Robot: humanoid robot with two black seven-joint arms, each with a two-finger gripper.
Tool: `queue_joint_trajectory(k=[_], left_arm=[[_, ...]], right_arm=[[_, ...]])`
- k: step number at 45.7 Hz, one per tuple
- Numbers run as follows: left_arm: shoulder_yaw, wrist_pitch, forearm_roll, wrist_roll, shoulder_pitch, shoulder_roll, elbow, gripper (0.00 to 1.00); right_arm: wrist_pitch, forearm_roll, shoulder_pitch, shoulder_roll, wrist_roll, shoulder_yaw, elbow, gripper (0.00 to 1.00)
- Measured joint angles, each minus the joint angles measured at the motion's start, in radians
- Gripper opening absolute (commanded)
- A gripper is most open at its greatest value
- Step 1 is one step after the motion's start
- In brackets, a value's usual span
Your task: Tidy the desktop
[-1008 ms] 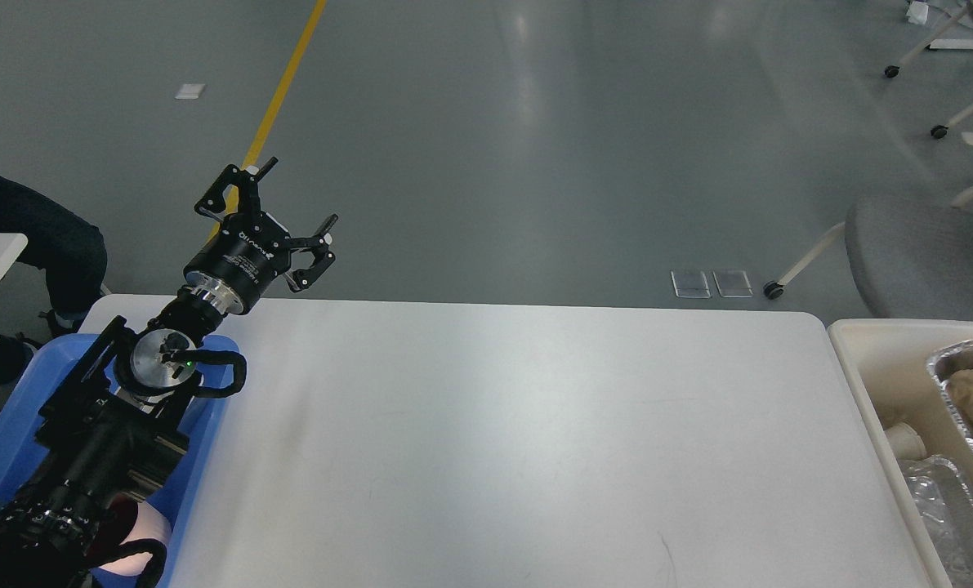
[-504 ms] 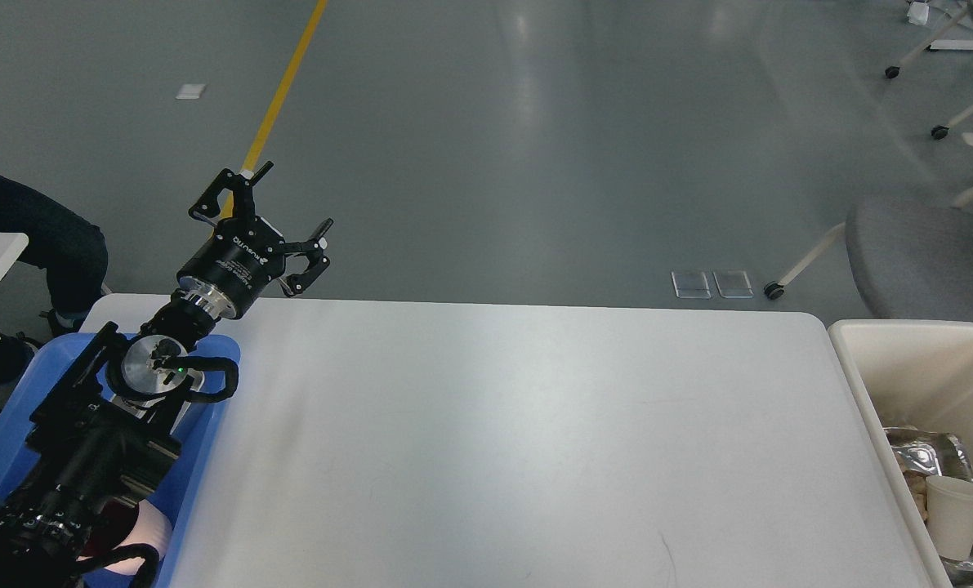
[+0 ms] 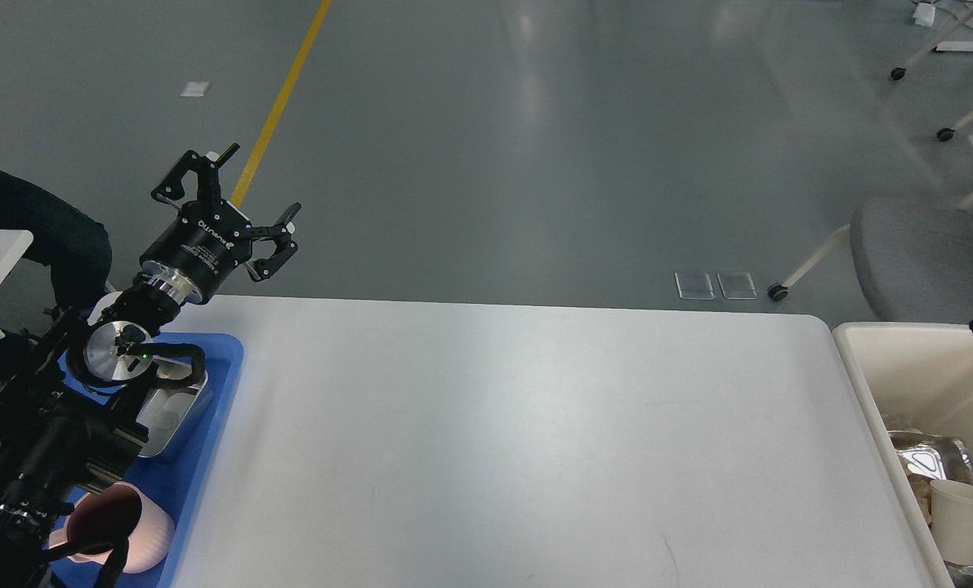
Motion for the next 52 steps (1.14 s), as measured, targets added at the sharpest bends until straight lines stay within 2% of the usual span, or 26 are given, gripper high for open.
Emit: queue_joint_trajectory(k=[7,13,17,22,37,52], left_arm=[[0.002,-0.001,0.0,0.0,-0.005,-0.012,0.0,0.98],[0.002,-0.001,-0.001,0.0,-0.005,-0.031,0.002,0.98],[0.002,-0.001,-0.002,-0.001,-0.004,-0.049,0.003,0.98],[0.0,-0.001,-0.003,-0.001,-0.001,-0.078,0.004,0.98],[-0.009,-0.001,-0.009,-0.026,0.02,-0.166,0.084,0.98],[-0.016,-0.018,-0.044,-0.029,0.04,-0.202,0.087,0.98]], right_arm=[[0.185,0.145,0.004,0.092,0.018,0.045,0.022,1.0],[0.326,0.2,-0.011,0.192,0.068,0.15,0.013,1.0],[0.374,0.231,-0.043,0.261,0.09,0.207,0.012,1.0],[0.421,0.277,-0.089,0.342,0.096,0.268,0.02,1.0],[0.459,0.295,-0.105,0.556,0.112,0.356,0.023,1.0],[0.459,0.294,-0.111,0.579,0.128,0.357,0.023,1.0]])
